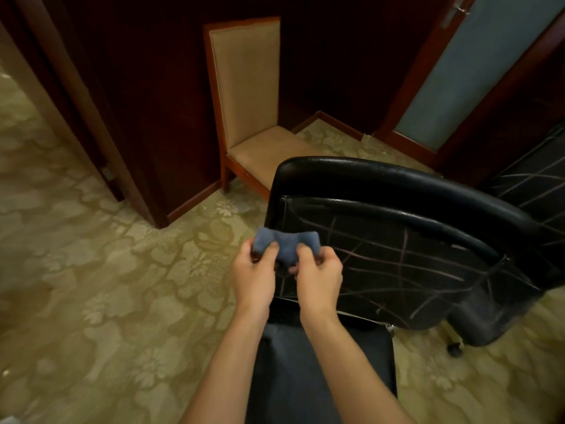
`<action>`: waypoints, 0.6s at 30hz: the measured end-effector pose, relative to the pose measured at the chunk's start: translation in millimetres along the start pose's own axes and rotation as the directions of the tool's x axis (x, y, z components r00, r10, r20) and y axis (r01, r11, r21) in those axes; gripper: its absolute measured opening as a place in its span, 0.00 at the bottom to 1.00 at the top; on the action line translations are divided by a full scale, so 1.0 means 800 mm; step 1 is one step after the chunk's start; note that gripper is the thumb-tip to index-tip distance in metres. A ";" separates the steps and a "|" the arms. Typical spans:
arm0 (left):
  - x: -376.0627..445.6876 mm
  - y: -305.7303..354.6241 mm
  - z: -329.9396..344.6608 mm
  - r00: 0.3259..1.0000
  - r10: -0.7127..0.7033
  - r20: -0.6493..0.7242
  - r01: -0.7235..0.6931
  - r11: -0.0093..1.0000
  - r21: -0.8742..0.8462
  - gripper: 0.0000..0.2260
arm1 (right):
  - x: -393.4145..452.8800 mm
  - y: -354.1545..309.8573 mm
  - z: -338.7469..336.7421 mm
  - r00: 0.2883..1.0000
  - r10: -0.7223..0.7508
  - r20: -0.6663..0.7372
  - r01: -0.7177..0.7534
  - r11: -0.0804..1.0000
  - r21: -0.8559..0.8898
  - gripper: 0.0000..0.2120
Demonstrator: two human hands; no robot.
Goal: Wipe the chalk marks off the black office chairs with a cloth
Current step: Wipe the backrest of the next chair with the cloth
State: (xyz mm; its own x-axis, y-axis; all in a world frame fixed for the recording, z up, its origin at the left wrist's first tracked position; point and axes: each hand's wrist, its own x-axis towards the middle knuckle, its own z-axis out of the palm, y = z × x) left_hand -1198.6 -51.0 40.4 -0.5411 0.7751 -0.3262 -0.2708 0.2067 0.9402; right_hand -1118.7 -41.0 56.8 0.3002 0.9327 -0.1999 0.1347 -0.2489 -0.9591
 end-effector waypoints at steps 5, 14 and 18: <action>0.022 0.034 0.032 0.998 0.037 0.047 -0.037 0.999 -0.002 0.08 | 0.006 -0.023 0.009 0.987 0.104 -0.120 -0.079 0.977 0.199 0.04; 0.093 0.039 0.075 0.999 -0.037 0.023 0.037 0.999 0.009 0.08 | 0.096 -0.050 0.029 0.974 0.177 -0.142 -0.163 0.981 0.101 0.06; 0.094 -0.016 0.062 0.994 -0.110 -0.007 0.110 0.989 0.101 0.08 | 0.101 0.012 0.032 0.976 0.145 -0.159 -0.165 0.979 -0.118 0.06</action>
State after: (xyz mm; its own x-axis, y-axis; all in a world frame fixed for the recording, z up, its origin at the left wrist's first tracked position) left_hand -1196.2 34.7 8.8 -0.5134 0.7438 -0.4280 -0.2469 0.3496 0.9038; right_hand -1117.2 38.3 26.2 0.4632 0.8330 -0.3026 0.1942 -0.4285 -0.8824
